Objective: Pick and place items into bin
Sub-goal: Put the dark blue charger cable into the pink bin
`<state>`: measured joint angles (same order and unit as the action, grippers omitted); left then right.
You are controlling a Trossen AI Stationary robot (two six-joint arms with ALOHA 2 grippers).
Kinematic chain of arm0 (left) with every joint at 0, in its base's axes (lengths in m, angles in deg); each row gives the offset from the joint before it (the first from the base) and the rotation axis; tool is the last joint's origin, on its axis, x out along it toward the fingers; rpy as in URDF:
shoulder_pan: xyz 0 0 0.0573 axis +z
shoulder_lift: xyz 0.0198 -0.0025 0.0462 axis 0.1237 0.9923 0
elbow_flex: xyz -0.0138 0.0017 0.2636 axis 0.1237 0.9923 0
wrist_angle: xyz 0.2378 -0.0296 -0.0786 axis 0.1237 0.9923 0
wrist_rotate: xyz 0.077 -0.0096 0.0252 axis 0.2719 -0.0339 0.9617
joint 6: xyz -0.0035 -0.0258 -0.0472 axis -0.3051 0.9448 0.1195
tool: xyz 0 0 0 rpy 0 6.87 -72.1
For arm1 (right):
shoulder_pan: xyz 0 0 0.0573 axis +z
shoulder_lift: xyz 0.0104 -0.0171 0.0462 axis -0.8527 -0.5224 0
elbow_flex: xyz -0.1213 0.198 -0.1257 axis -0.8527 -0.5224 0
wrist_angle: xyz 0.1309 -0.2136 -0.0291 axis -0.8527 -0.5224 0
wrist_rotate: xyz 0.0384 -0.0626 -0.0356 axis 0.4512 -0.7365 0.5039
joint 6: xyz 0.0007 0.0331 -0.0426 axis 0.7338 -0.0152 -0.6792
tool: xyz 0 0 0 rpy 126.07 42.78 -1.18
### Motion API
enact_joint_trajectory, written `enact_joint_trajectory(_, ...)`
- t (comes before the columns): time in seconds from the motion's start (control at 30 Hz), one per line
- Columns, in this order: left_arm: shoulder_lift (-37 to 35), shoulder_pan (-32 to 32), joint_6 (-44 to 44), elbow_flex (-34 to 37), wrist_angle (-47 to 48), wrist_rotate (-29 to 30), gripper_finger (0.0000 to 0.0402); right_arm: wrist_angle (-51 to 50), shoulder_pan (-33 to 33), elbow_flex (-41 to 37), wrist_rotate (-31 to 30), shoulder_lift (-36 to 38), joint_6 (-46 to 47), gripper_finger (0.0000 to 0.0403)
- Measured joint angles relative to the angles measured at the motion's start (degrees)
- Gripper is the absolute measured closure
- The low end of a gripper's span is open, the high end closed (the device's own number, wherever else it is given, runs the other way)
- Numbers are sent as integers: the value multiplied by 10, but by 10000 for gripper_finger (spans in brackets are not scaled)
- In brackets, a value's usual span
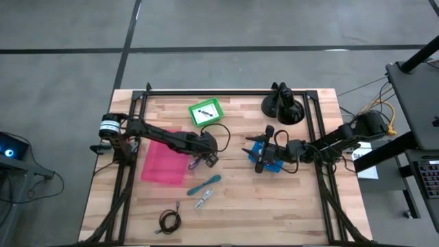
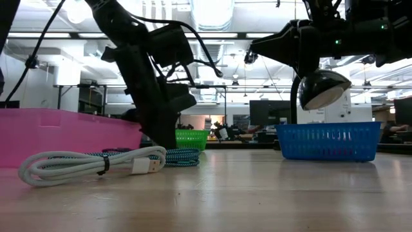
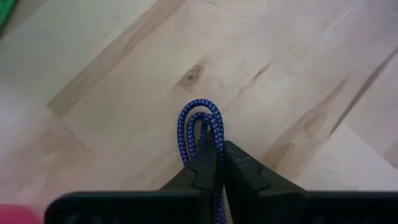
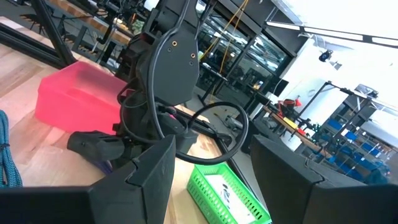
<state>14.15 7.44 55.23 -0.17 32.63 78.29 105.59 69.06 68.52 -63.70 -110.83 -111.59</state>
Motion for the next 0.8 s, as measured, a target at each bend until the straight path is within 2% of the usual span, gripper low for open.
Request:
enact_joint_trajectory(0.3,0,0,-49,-5,-12,-40,399,0,0,0,0,0,0,207)
enact_joint_trajectory(0.53,-6,0,-70,-22,-25,-92,399,0,0,0,0,0,0,207)
enact_joint_trajectory(0.8,-31,-1,-99,-52,-24,-113,400,-3,0,0,0,0,0,207)
